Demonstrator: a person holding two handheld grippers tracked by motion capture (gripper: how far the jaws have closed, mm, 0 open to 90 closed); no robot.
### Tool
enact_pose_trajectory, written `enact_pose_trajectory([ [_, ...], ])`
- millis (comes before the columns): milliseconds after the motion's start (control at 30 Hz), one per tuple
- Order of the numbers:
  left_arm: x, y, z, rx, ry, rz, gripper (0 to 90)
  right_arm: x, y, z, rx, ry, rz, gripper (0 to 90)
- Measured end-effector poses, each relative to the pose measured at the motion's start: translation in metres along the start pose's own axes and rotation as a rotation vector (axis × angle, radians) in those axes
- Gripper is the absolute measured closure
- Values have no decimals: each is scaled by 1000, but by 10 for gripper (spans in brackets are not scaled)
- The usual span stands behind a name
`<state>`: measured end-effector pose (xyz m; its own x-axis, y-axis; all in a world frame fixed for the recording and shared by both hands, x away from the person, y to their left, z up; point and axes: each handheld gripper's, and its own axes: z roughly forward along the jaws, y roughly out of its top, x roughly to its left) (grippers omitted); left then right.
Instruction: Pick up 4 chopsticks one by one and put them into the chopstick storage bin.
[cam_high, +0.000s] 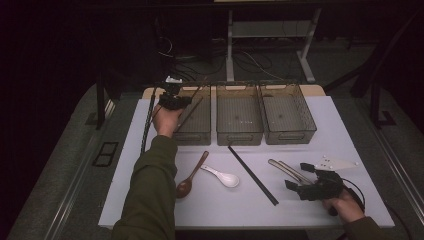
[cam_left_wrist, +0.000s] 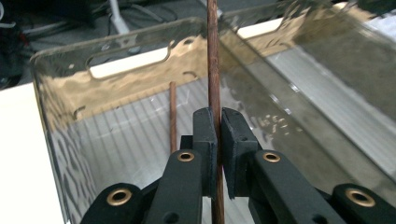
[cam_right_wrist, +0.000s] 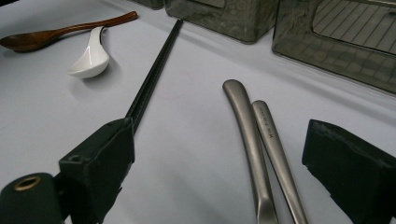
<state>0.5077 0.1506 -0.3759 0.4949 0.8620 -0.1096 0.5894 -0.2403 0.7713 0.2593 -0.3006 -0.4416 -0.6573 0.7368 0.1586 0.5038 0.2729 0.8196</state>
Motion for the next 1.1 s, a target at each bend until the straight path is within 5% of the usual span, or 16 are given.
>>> enact_pose_trajectory([
  [167,2,-2,5,33,27,-14,835,0,0,0,-2,1,1,89],
  [500,3,-2,2,19,33,-13,766,0,0,0,-1,0,0,89],
  [833,-3,2,-8,-3,-7,19,683,0,0,0,0,-3,-1,89],
  [1100,-8,0,-25,-30,-83,56,591,0,0,0,1,-5,-1,89],
])
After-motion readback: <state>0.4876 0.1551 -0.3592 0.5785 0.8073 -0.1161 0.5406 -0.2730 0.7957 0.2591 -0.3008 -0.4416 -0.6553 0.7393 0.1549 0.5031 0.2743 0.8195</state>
